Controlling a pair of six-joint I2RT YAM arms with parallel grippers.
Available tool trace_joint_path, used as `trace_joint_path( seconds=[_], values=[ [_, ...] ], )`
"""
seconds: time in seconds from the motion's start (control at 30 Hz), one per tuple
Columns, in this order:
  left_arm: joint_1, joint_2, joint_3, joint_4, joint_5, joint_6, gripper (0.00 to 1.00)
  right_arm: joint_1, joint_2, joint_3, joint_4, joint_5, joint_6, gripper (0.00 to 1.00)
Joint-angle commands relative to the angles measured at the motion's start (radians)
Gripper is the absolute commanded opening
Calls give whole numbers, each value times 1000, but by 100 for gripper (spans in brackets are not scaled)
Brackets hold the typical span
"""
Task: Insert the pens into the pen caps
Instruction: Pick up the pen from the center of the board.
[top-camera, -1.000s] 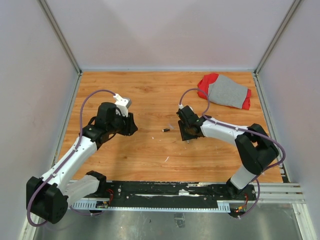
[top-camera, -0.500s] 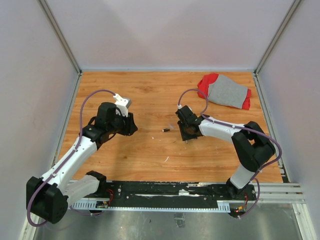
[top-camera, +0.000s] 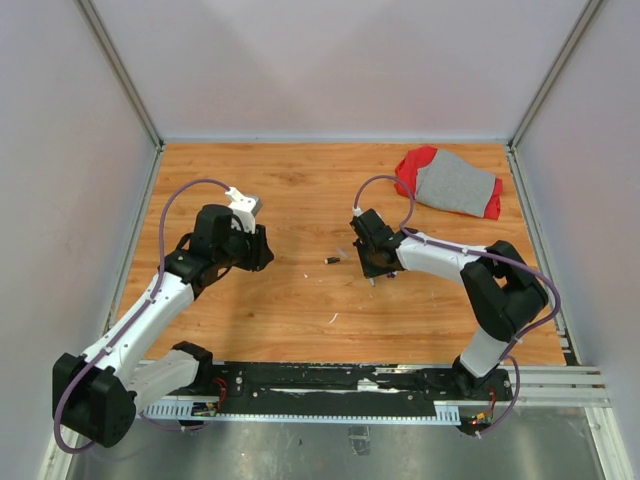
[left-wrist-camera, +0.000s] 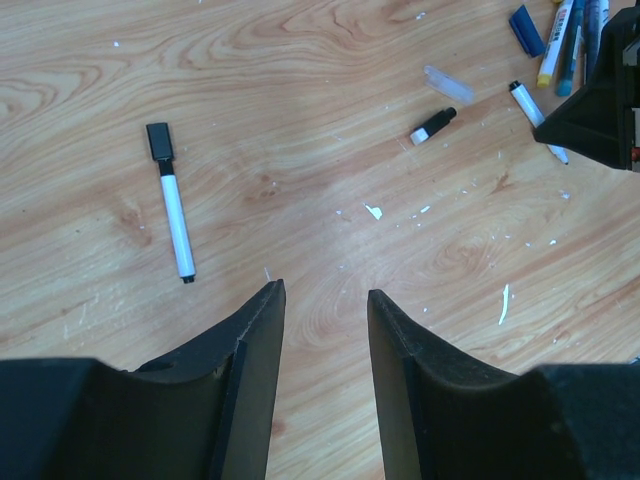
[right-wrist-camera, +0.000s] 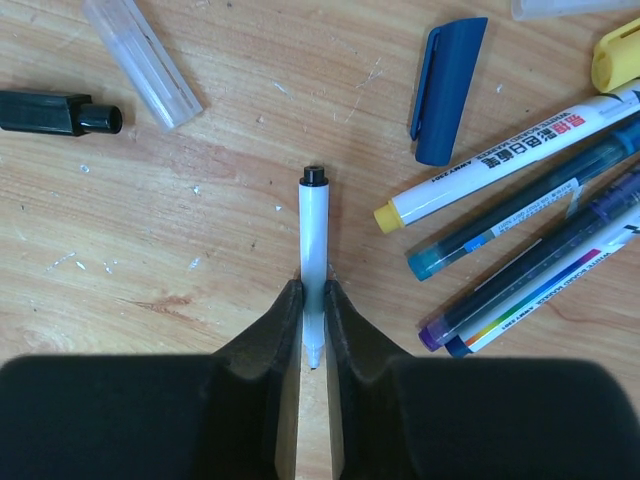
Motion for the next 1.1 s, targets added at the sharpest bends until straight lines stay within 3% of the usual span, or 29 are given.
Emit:
trace_joint_path(
  seconds=[0.0,0.3,0.77,0.93,1.07],
  values=[
    [5,-11,8,5,-11,13,43,-30,31,-36,-34,10,-42,10],
    [5,-85,8,5,-89,0,43,-29,-108,-90,19,-83,-114,1],
    [4,-201,2,72,14,-14,45,-20,-647,-343,361,-463,-231,1],
    [5,-231,-2,119,119,-67,47,127,-817,-402,449,-345,-331,0],
    [6,-235,10,135,203,-94,47,269,-905,-452,536,-263,-520,1]
  ],
)
